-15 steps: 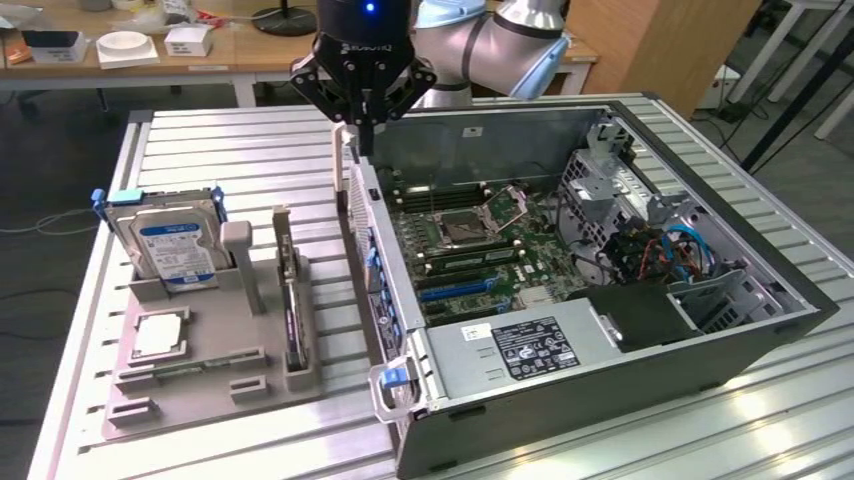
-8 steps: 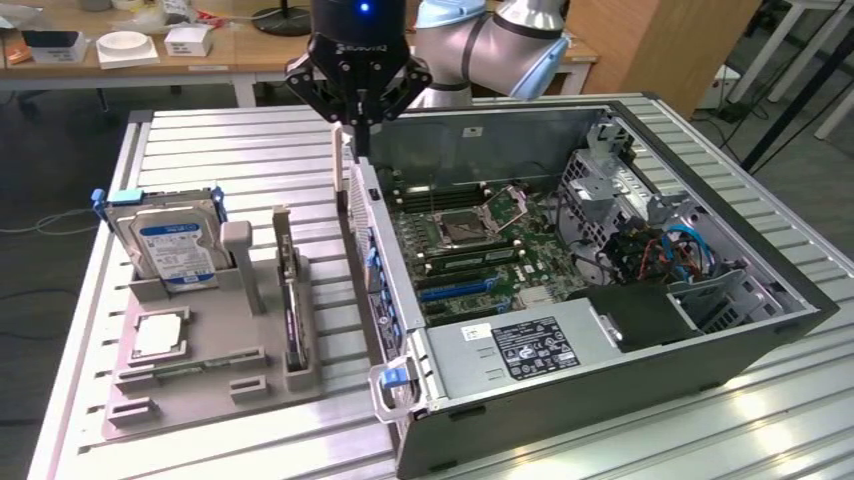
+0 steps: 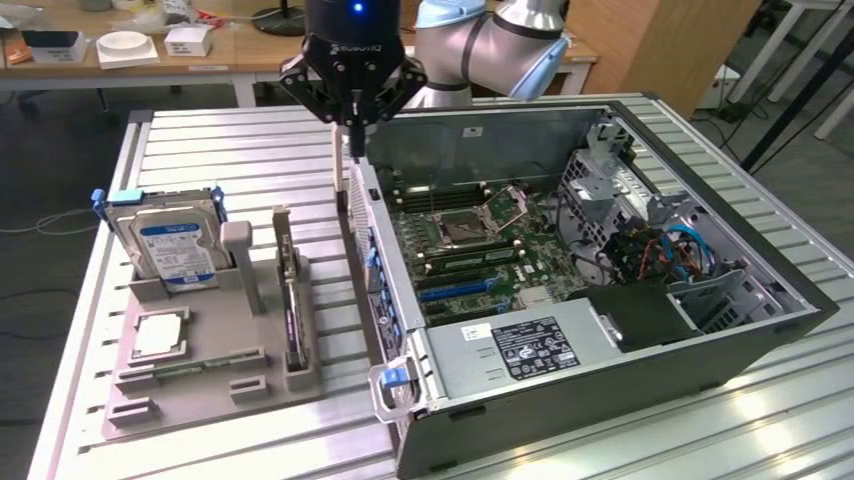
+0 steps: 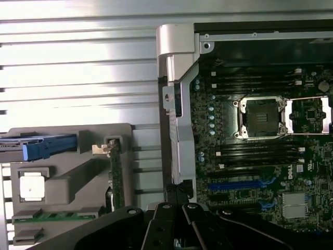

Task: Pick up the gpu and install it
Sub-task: 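Reach for the gpu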

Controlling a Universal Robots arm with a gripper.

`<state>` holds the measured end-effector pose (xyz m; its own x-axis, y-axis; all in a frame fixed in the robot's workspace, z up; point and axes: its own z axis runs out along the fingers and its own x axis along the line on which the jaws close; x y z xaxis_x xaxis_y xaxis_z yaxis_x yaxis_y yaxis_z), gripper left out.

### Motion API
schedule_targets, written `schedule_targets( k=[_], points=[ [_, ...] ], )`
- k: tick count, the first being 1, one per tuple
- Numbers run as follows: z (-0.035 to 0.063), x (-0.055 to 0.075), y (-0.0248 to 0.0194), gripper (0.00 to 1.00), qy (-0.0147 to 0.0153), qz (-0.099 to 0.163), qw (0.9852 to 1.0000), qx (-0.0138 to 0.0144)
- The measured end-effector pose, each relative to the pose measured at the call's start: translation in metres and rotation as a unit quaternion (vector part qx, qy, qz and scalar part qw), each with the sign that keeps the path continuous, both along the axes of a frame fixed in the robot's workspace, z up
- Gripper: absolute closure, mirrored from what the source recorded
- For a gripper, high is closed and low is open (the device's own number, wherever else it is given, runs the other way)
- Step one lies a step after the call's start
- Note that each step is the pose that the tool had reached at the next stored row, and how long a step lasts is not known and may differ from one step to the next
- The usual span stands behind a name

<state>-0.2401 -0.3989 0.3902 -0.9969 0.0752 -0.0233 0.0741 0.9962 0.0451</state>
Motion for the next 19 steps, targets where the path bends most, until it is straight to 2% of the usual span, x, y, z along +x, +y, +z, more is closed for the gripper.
schedule_targets(
  k=[19],
  points=[
    [-0.0007,-0.014,0.0000,0.89,0.0000,0.000,1.0000,0.0000]
  ],
)
